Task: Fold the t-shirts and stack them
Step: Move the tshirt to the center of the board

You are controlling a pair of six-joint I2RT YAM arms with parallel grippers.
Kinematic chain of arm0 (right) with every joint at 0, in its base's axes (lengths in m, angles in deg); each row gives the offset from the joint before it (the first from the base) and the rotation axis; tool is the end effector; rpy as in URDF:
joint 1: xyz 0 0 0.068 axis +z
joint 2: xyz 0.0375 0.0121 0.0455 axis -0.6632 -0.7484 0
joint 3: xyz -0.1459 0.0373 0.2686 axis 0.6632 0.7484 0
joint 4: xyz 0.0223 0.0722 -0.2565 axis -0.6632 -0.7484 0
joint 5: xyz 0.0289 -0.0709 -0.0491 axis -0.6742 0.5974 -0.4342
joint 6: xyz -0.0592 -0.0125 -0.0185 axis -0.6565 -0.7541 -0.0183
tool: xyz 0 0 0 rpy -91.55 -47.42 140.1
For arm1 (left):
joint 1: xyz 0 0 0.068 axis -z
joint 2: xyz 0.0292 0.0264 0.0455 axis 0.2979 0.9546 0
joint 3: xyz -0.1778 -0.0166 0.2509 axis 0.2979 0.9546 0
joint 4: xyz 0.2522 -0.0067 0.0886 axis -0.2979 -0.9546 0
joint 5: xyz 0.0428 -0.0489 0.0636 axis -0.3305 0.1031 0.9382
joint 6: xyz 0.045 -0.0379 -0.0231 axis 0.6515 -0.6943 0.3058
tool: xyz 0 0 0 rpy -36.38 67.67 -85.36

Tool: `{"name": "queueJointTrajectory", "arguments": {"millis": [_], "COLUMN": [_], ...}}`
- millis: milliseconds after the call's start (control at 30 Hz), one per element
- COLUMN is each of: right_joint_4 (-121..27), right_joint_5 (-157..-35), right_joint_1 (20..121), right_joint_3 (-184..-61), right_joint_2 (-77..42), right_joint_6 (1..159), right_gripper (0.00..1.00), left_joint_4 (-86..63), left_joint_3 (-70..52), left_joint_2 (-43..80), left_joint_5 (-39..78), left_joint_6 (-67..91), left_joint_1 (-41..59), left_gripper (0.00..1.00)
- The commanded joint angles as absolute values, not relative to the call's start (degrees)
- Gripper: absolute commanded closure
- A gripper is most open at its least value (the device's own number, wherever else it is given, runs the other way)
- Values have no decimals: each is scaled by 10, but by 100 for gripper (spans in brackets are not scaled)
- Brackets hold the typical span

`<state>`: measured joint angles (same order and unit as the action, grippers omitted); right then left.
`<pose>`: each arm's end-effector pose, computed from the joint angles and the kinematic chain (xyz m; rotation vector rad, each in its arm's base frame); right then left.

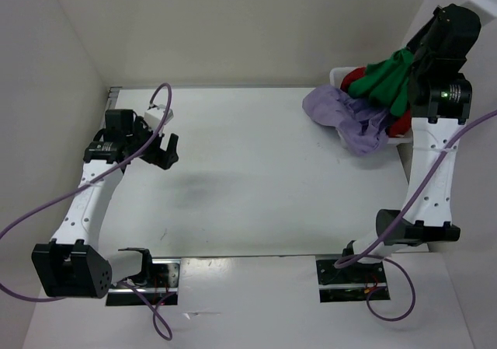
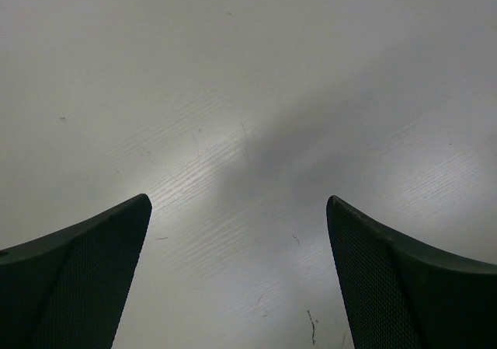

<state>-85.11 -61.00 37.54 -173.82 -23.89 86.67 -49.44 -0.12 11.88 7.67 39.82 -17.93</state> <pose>0.2767 -0.0421 0.6209 0.6075 1.4451 -0.2485 0.2566 -0.0143 0.3519 0.4867 2.1907 -0.2457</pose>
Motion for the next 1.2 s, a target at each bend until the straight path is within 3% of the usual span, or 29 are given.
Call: {"name": "queueJointTrajectory", "arguments": {"millis": [0,100,233,333,467,533,733,900,967,1100,1167], "right_joint_4": [-823,-818,-800,-775,-694,-718,-733,-706,-677,-621,-583], "right_joint_5": [-628,-615,-735,-642,-477,-503,-594,-765,-777,-630,-517], "right_joint_1": [376,376,405,499,520,520,520,520,520,520,520], "right_joint_3": [-1775,-1824,-1902,-1971,-1811,-1783,-1945,-1999,-2023,-1982,-1844], "right_joint_2": [-247,-258,-246,-246,-260,-271,-280,-236,-218,-211,-205], "right_joint_6": [863,863,894,816,701,710,786,799,806,720,627], "right_gripper": [100,100,100,100,100,100,100,100,100,100,100], "left_joint_4": [-492,-492,-498,-498,-487,-487,-487,-487,-487,-487,-482], "left_joint_3": [-12,-7,-7,-12,-17,-17,-5,1,-13,-18,-13], "left_joint_2": [98,98,98,98,98,98,86,86,91,91,91], "left_joint_5": [75,69,69,69,63,63,74,74,74,74,74], "left_joint_6": [392,392,392,392,387,387,392,392,392,392,392], "left_joint_1": [-182,-182,-182,-182,-182,-182,-182,-182,-182,-182,-182], "left_gripper": [0,0,0,0,0,0,0,0,0,0,0]}}
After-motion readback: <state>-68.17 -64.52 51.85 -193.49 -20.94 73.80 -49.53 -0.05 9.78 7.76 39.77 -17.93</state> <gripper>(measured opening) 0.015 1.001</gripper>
